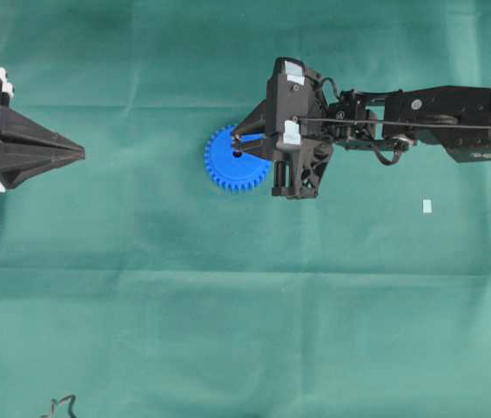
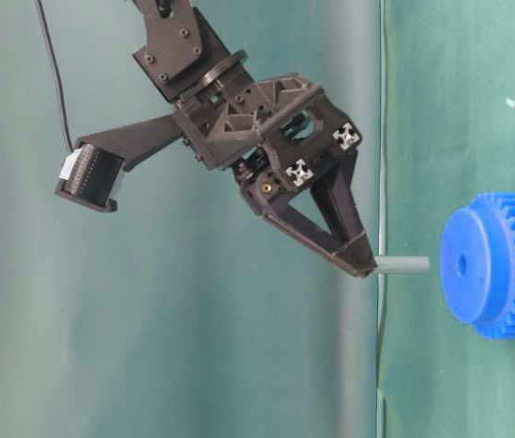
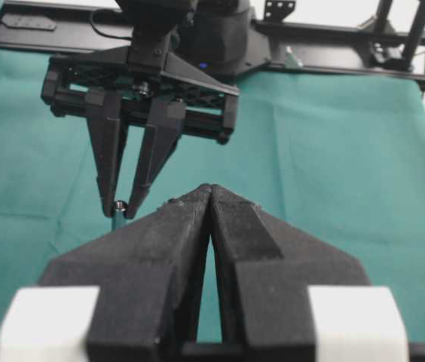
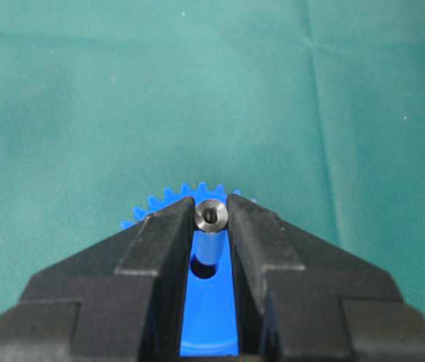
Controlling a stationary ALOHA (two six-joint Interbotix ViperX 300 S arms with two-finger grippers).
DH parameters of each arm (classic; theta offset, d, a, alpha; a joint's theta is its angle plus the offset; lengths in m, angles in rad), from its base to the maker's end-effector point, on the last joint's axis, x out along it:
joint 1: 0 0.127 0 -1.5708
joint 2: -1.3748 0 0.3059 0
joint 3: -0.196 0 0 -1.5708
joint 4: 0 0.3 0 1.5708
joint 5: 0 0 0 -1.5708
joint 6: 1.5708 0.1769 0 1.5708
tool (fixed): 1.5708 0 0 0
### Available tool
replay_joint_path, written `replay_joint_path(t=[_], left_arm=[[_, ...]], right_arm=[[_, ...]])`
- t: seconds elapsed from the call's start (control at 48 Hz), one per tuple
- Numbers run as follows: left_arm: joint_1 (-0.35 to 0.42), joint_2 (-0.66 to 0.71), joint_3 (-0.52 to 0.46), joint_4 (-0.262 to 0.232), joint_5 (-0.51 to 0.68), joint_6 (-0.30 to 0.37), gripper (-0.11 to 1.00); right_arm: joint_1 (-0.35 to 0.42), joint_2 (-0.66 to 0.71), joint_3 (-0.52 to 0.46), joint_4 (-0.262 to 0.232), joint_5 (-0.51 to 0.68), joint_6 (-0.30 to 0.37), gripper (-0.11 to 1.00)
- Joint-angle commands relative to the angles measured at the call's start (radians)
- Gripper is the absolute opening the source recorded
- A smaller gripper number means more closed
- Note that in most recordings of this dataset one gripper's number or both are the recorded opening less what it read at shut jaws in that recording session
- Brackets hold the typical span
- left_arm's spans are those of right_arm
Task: Insert the shaft into the center hole of the gear.
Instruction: 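Lower the held shaft into the gear's center hole with the right gripper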
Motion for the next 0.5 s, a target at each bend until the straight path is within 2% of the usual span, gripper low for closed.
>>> replay_joint_path(t=[0.0,0.48], left_arm=[[0.0,0.003,-0.026,0.003,-0.005,-0.002,0.0],[0.0,0.002,-0.026,0.003,0.002,0.0,0.0]], right_arm=[[-0.002,-0.017,-0.017,0.003,-0.017,0.003,0.19],[-0.002,0.069,-0.017,0.018,-0.058,0.005,0.19]])
